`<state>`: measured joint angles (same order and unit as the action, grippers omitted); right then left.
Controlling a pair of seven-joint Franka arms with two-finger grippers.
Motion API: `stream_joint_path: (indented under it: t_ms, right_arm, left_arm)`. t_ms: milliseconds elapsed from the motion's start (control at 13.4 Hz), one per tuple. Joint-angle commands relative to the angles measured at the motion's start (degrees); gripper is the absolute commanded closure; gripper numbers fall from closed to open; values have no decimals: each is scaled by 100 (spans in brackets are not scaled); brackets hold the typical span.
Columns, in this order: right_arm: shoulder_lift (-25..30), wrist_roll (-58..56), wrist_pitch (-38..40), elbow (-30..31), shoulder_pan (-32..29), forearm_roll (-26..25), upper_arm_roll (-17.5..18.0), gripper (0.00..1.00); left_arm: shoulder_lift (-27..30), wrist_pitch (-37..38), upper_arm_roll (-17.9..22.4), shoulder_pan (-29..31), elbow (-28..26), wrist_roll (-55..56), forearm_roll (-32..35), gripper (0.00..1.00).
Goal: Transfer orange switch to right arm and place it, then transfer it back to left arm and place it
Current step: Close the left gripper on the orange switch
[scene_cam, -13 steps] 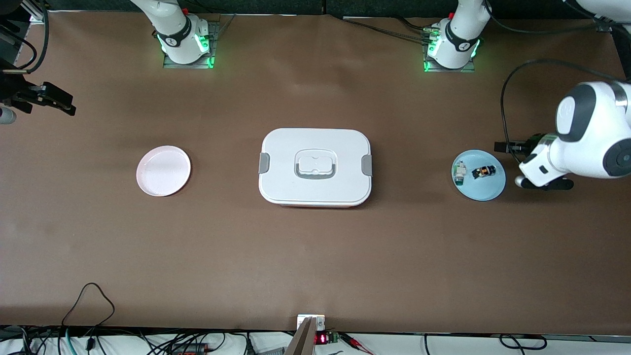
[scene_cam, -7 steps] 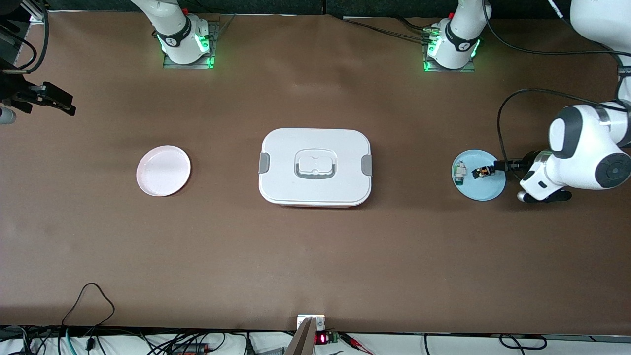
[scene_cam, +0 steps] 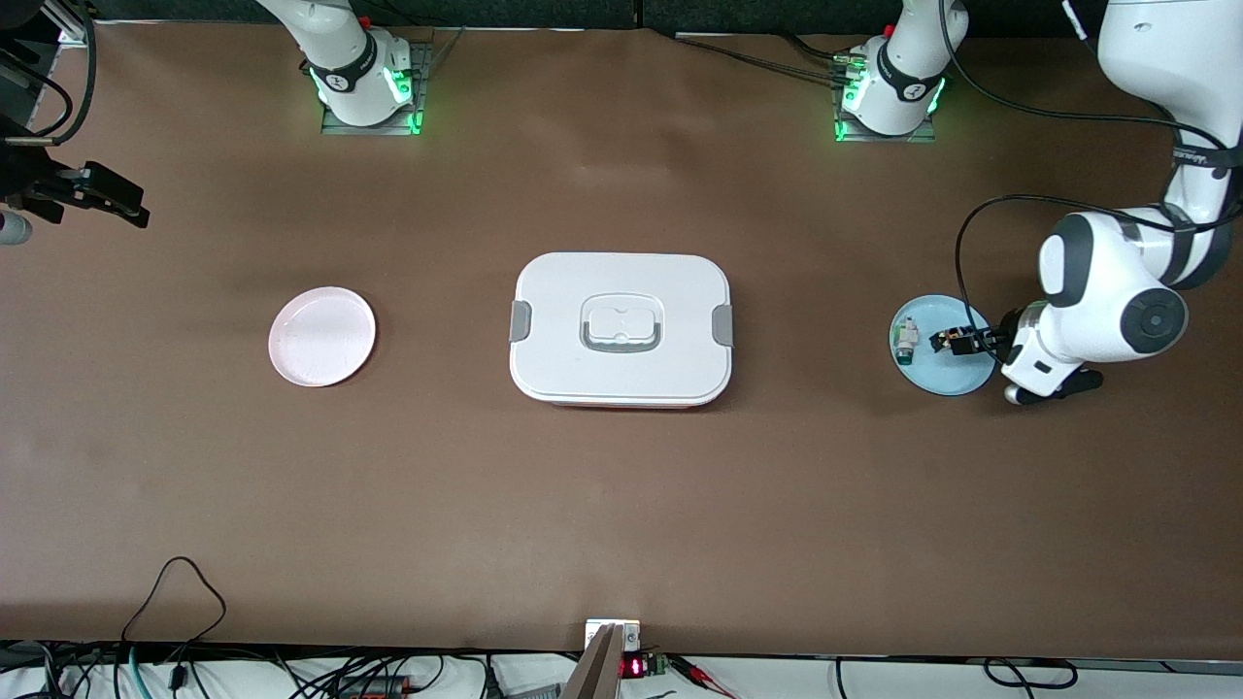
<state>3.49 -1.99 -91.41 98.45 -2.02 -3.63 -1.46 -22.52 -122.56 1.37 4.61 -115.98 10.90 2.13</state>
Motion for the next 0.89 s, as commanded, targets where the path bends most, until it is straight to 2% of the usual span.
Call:
stream_joint_path:
  t_ms: [0, 149, 373, 522, 671, 745, 820]
  right_arm:
    - [-86, -47, 88, -115, 8, 38, -21, 0]
    - [-86, -38, 62, -115, 8, 38, -21, 0]
    - [-94, -82, 106, -124, 8, 55, -12, 0]
    - [-77, -597, 124, -124, 17, 90, -12, 0]
    - [-68, -583, 141, -115, 17, 694, -21, 0]
    - [-85, -583, 167, -115, 17, 801, -12, 0]
    - [-120, -696, 159, -115, 17, 863, 5, 0]
  left_arm:
    - [108, -582, -49, 23, -467, 105, 51, 0]
    - [169, -996, -75, 14, -767, 105, 51, 0]
    - [169, -1129, -76, 14, -873, 105, 51, 0]
    - [178, -1479, -76, 14, -1109, 105, 51, 0]
    - [187, -1552, -76, 14, -1163, 88, 51, 0]
    - [178, -1560, -76, 14, -1163, 71, 51, 5]
    - [178, -1560, -76, 14, -1163, 53, 51, 15]
